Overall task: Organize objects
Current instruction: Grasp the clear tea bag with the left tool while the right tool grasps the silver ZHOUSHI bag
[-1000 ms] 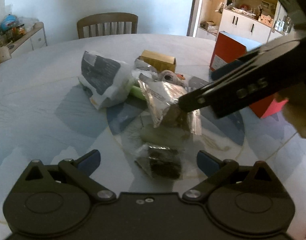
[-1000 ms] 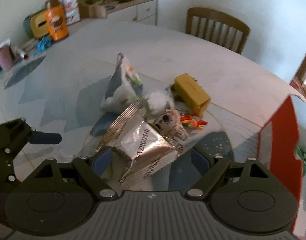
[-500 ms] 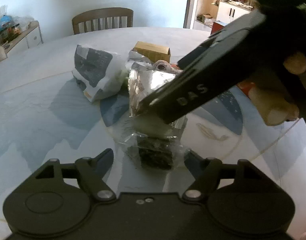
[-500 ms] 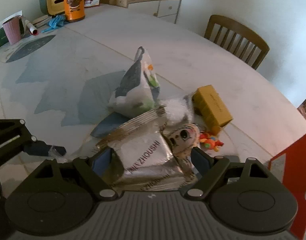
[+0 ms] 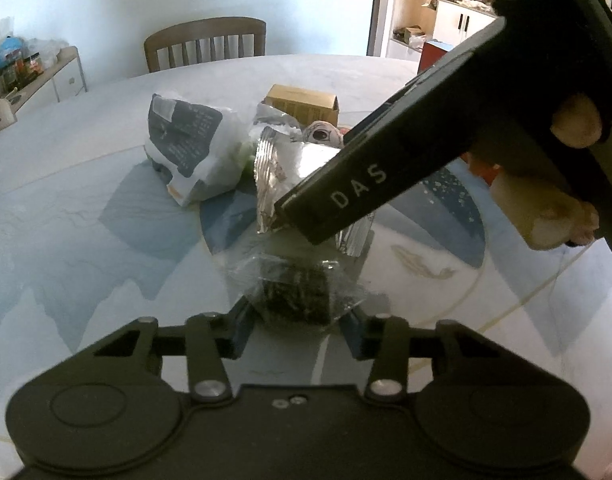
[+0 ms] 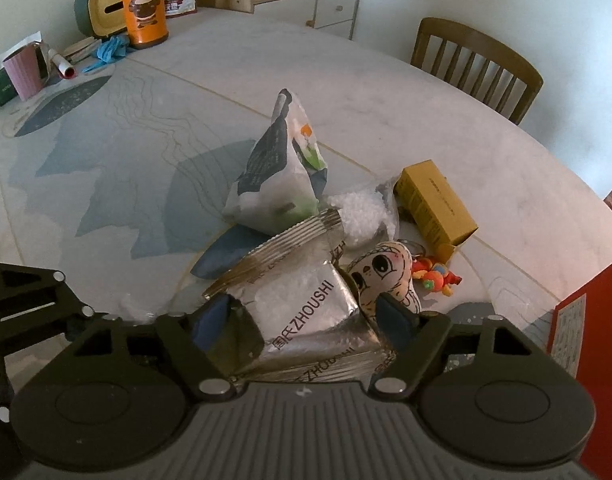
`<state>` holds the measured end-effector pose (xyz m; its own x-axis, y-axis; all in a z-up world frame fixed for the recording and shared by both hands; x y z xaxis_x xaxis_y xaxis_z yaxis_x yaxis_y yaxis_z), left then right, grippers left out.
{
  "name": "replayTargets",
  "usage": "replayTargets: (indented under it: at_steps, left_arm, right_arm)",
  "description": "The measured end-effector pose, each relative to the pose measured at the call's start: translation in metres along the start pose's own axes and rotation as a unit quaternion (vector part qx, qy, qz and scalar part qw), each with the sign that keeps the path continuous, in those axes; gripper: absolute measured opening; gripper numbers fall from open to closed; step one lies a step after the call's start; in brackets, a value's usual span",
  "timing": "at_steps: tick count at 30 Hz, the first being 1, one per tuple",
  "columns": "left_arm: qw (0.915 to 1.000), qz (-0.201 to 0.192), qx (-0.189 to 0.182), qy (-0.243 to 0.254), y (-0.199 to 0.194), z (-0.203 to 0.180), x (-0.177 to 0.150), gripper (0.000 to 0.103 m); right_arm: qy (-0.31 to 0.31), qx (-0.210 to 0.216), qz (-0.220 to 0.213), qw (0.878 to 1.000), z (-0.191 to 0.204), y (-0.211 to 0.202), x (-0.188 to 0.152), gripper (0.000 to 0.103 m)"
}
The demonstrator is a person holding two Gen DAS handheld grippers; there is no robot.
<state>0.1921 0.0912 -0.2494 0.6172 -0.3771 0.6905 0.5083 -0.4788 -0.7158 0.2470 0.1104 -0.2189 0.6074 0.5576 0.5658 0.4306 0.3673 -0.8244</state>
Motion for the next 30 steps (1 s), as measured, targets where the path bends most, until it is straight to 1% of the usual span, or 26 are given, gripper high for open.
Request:
replayTargets:
  at_steps: [2,3,4,5,7,11,16,21,25,30]
  left_arm:
    - [1.0,0.0,-0.001,0.001,0.0,-0.001,0.0,0.043]
    - [1.0,0.001,0.0,0.0,0.0,-0.001,0.0,0.042]
    - [1.0,0.001,0.0,0.0,0.0,-0.001,0.0,0.042]
    - [1.0,0.001,0.001,-0.001,-0.001,0.0,0.0,0.041]
    - [1.0,0.002,0.003,-0.001,-0.001,0.0,0.0,0.04]
    - [1.0,0.003,0.001,-0.004,-0.003,-0.001,0.001,0.038]
    - [1.0,0.0,0.001,-0.005,-0.009,-0.005,0.002,0.036]
    - [0.9999,0.007,0.006,-0.003,-0.016,-0.01,0.004,0.035]
    - [1.0,-0.002,0.007,0.002,-0.026,-0.017,0.012,0.035]
    - [0.9999,-0.012,0.001,0.005,-0.04,-0.03,0.03,0.035]
  right_arm:
    - [0.001,0.003,0.0,1.0,0.001,-0.002,0.0,0.066]
    - [0.0,0.003,0.0,1.0,0.001,-0.003,0.0,0.065]
    - [-0.001,0.001,-0.002,1.0,0.001,-0.004,0.0,0.06]
    - [-0.001,-0.001,-0.002,1.0,0.0,-0.004,-0.001,0.053]
    - [0.006,-0.002,-0.002,1.0,-0.002,-0.006,-0.002,0.048]
    - [0.016,0.005,-0.003,1.0,-0.003,-0.01,-0.004,0.043]
    - [0.033,0.004,-0.017,0.999,-0.006,-0.025,-0.003,0.042]
    - [0.068,0.006,-0.026,0.997,-0.022,-0.052,-0.006,0.042]
    - [0.09,0.006,-0.039,0.995,-0.038,-0.078,-0.009,0.042]
    - [0.117,0.003,-0.052,0.992,-0.059,-0.111,-0.016,0.042]
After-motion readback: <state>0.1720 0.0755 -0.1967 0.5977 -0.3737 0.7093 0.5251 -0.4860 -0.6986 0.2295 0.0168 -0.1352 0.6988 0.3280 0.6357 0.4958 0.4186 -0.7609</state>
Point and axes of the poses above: each gripper's, at about its wrist camera, not at the fingertips, and y roughly the way its jaws point, z to its left, x to its top, the point moved 8 cm from there along y, roughly the way its jaws point, and after that the axes turned 7 degrees about y, right-handed, at the moved point
